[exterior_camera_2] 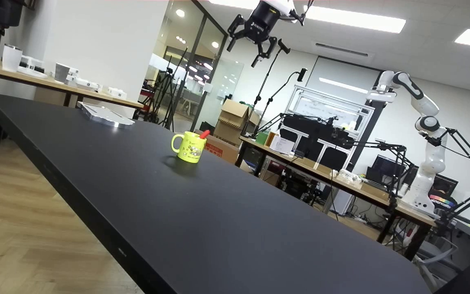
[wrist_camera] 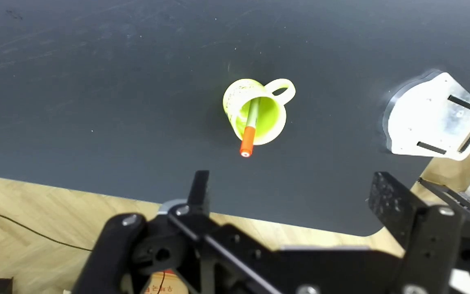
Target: Take the orange marker out of the yellow cup
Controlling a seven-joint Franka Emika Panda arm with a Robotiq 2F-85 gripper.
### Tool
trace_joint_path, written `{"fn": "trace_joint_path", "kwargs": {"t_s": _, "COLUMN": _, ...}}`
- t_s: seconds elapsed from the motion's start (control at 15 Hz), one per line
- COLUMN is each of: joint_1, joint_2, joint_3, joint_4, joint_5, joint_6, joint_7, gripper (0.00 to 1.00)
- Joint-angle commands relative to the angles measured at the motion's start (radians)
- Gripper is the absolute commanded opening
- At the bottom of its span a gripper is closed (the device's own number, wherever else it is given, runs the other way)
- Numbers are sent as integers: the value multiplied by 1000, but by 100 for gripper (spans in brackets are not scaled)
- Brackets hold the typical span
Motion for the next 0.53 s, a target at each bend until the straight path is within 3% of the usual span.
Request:
{"fn": "trace_joint_path", "kwargs": {"t_s": 0.0, "joint_1": 0, "joint_2": 0, "joint_3": 0, "joint_4": 1, "joint_5": 0, "joint_6": 0, "joint_7": 0, "gripper": 100}}
{"fn": "trace_joint_path", "kwargs": {"t_s": 0.13, "joint_1": -1, "joint_2": 0, "joint_3": 1, "joint_4": 2, "joint_5": 0, "joint_6": 0, "joint_7": 0, "gripper": 100}}
{"fn": "trace_joint_path", "kwargs": {"t_s": 0.47, "joint_1": -20, "joint_2": 185, "joint_3": 48, "joint_4": 166, "joint_5": 16, "joint_6": 80, "joint_7": 18, "gripper": 100}}
